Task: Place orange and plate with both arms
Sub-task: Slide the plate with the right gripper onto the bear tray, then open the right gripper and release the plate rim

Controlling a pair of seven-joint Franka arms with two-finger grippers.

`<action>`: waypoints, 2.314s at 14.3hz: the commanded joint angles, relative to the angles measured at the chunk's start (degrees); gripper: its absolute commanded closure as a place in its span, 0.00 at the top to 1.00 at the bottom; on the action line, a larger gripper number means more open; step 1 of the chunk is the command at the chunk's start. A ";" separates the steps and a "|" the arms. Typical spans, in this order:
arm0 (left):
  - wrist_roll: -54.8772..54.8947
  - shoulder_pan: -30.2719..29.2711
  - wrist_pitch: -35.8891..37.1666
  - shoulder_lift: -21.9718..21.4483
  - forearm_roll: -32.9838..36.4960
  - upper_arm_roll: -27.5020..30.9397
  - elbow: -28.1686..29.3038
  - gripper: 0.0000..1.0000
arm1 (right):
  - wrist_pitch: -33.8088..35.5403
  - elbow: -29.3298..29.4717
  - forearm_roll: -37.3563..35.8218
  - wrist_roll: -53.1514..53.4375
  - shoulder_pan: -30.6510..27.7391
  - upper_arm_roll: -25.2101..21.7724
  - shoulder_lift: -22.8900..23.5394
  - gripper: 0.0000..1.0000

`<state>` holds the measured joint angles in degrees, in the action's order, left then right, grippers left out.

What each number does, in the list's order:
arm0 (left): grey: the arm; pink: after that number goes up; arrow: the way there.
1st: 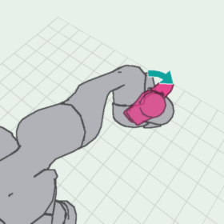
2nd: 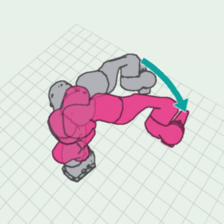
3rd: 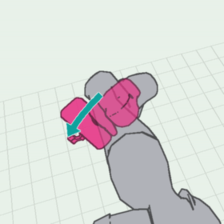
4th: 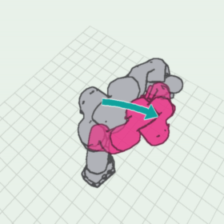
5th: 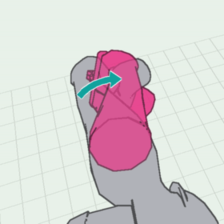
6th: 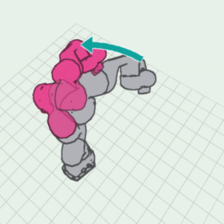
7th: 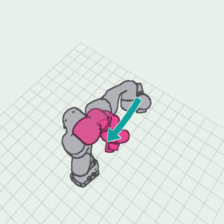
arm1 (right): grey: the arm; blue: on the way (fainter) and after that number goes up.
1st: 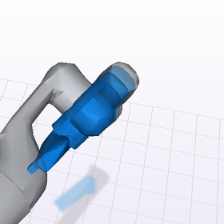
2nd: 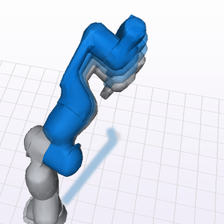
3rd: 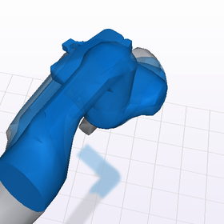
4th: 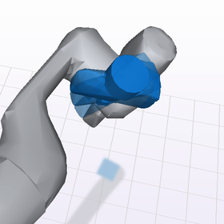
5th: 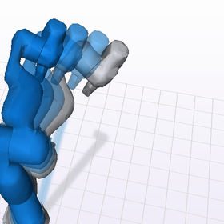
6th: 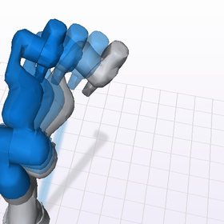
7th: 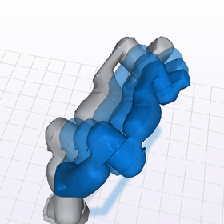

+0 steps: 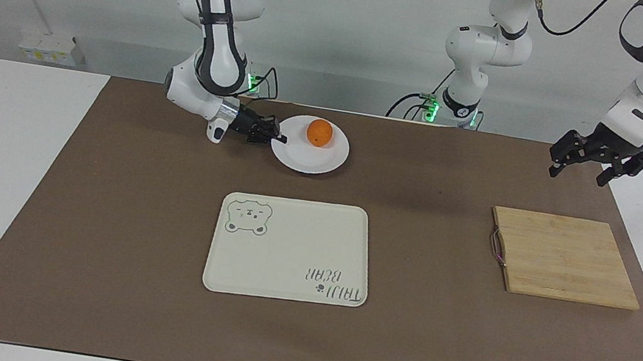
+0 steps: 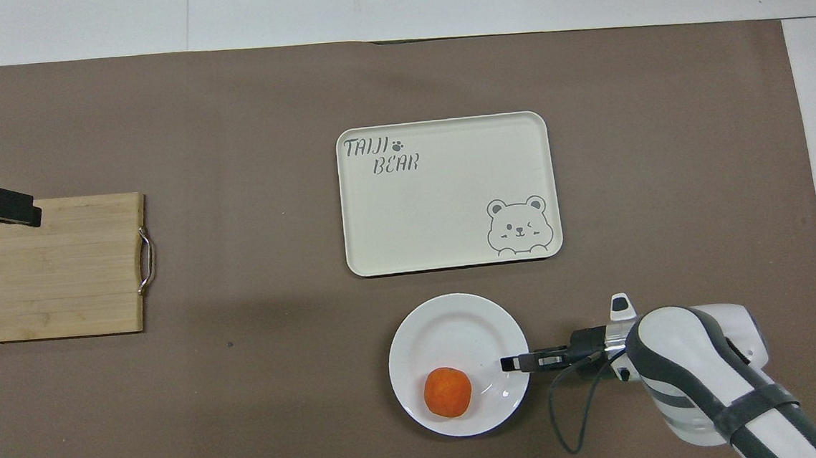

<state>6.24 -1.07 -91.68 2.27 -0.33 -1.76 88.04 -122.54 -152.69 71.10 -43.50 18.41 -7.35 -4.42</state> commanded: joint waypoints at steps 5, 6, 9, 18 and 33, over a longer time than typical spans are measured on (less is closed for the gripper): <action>0.71 -0.33 0.54 -0.86 0.86 -0.17 0.73 1.00 | 3.18 12.74 1.32 12.28 -0.13 -0.12 3.08 0.00; 0.71 -0.33 0.54 -0.95 0.86 -0.17 0.73 1.00 | 3.18 16.43 0.97 14.83 -0.04 -0.12 5.45 0.00; 0.80 -0.33 0.54 -0.95 0.86 -0.17 0.73 1.00 | 3.79 26.89 -0.62 20.82 -0.82 -0.21 11.70 0.00; 0.80 -0.33 0.54 -0.95 0.86 -0.17 0.73 1.00 | 5.13 49.68 -0.61 23.12 -5.40 -0.12 30.87 0.00; 0.80 -0.33 0.54 -0.95 0.86 -0.17 0.73 1.00 | -2.35 41.42 -2.20 19.68 -0.84 -0.30 29.73 0.34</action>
<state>6.26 -1.08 -91.67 2.27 -0.33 -1.75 88.04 -122.64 -109.00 69.60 -23.09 16.19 -7.73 27.24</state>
